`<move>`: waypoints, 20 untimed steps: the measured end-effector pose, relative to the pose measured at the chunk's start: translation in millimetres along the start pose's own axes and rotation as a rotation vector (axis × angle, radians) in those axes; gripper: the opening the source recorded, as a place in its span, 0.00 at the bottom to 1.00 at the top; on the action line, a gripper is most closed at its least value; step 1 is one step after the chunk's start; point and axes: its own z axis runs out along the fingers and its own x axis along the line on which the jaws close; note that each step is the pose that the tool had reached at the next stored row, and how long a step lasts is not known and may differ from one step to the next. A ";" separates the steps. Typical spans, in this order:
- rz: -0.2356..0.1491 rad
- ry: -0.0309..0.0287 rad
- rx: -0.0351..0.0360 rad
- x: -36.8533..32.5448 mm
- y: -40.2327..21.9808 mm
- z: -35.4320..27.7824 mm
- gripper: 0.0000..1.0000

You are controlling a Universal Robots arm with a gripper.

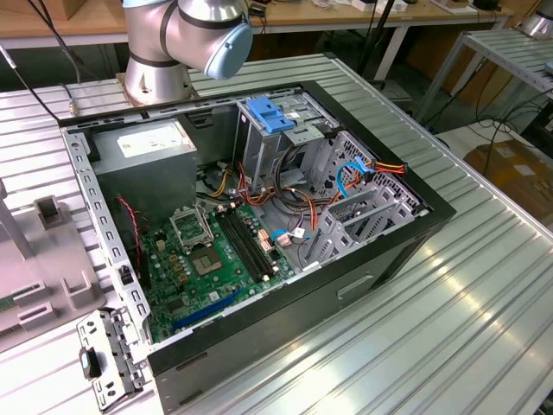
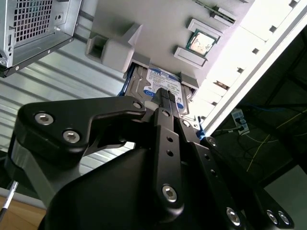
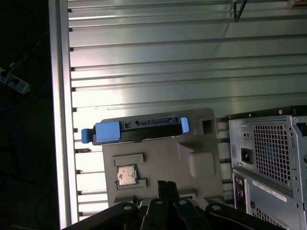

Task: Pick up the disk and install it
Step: 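Pick up the disk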

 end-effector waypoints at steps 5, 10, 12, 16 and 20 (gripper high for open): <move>-0.004 0.0002 -0.0001 0.0 0.0 0.0 0.11; -0.022 0.0009 -0.0006 0.0 0.0 0.1 0.11; -0.027 0.0011 -0.0008 0.0 0.0 0.1 0.11; -0.042 0.0018 -0.0011 0.0 0.0 0.1 0.11; -0.057 0.0025 -0.0014 0.0 0.0 0.1 0.11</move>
